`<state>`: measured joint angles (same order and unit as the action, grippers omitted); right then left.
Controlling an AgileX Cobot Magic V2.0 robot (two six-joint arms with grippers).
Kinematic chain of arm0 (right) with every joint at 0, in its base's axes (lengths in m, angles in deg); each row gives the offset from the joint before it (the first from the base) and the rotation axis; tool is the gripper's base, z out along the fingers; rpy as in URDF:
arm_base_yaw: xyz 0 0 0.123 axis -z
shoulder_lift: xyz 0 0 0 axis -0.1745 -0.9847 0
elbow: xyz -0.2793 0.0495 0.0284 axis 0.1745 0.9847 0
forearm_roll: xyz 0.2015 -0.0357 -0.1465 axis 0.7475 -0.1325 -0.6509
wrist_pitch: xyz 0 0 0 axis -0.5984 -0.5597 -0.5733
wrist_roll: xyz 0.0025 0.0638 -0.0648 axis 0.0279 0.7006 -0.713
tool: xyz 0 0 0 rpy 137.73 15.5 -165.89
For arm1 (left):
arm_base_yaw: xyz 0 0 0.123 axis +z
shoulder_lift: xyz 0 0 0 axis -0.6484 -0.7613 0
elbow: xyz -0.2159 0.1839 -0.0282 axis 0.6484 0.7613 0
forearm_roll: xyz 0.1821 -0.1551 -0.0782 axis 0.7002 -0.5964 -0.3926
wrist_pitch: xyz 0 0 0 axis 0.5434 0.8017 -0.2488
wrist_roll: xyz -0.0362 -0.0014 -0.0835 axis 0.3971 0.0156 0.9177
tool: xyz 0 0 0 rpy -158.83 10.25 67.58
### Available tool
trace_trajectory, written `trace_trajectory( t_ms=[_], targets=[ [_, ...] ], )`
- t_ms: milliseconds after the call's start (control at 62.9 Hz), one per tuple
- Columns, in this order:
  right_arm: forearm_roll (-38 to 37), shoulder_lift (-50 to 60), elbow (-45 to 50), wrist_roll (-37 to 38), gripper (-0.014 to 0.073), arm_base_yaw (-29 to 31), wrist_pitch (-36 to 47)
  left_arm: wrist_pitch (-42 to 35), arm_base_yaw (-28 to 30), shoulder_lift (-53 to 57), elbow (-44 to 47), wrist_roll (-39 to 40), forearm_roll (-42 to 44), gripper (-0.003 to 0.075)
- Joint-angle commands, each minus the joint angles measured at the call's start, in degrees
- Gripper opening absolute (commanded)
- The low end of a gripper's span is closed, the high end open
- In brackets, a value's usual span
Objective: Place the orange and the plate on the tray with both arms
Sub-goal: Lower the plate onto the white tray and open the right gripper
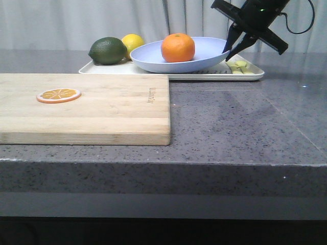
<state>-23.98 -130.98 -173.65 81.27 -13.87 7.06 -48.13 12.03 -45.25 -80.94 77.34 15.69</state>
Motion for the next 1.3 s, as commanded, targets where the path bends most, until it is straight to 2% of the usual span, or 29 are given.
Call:
trace_trajectory(
  t_ms=[0,604,700,1081,1193,1288],
  targets=[
    [2.14,4.22,-2.31,0.2,-0.0065,0.06,2.27,-4.25,0.02,-0.18,-1.45,0.49,-0.42,0.0618],
    [0.4,4.22,-2.31,0.2,-0.005,0.06,0.12,-4.25,0.02,-0.18,-1.45,0.49,-0.42,0.0618],
    [0.29,4.22,-2.31,0.08,0.0011,0.06,0.05,-4.25,0.02,-0.18,-1.45,0.49,-0.42,0.0618],
    [-1.04,4.22,-2.31,0.03,0.0395,0.06,0.05,-4.25,0.02,-0.18,-1.45,0.49,-0.42,0.0618],
    [-1.04,4.22,-2.31,0.02,0.046,0.06,-0.01,-4.25,0.02,-0.18,-1.45,0.49,-0.42,0.0618],
    [-1.04,4.5,-2.31,-0.1,0.0464,0.06,-0.9,-4.25,0.02,-0.18,-1.45,0.49,-0.42,0.0618]
  ],
)
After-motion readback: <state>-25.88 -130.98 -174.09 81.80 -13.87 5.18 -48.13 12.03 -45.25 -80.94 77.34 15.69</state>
